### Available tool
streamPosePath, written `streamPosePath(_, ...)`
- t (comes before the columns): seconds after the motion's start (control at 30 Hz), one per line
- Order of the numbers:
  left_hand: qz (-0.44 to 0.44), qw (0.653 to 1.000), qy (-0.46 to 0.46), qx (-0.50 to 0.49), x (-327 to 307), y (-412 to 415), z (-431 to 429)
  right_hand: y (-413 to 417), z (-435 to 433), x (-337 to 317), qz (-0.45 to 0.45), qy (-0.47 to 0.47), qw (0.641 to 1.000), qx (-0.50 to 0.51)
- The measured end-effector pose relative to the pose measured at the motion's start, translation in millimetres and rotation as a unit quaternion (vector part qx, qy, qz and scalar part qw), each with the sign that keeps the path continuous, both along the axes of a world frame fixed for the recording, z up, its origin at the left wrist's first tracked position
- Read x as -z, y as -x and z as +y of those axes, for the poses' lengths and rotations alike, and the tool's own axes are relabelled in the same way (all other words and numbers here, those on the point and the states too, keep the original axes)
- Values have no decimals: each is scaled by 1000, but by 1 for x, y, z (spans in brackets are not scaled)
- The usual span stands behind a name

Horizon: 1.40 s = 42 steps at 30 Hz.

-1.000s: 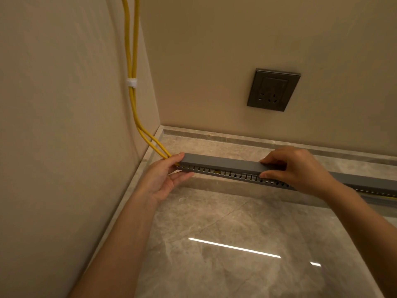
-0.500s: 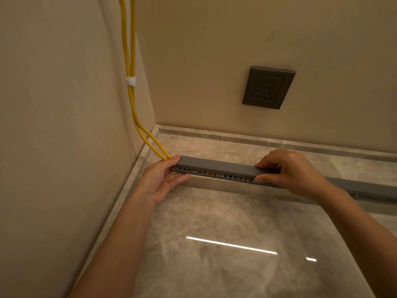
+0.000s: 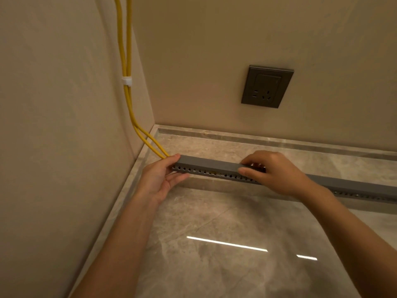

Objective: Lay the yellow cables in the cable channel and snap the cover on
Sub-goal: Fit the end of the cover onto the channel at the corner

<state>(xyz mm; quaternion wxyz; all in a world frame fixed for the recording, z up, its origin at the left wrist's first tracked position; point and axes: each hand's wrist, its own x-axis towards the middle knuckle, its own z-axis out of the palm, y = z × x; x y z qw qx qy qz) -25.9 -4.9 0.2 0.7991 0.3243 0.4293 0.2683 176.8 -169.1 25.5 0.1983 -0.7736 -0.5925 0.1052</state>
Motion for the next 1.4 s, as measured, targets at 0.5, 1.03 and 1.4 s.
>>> streamPosePath(0.5, -18, 1000, -18, -1, -4, 8, -11, 62, 115, -2, 91, 201, 975, -7)
streamPosePath(1.03, 146, 981, -93, 90, -2, 9, -10, 63, 118, 11, 0, 220, 975, -27)
streamPosePath(1.4, 171, 968, -182, 9, 5, -3, -15, 72, 126, 3, -36, 212, 977, -12)
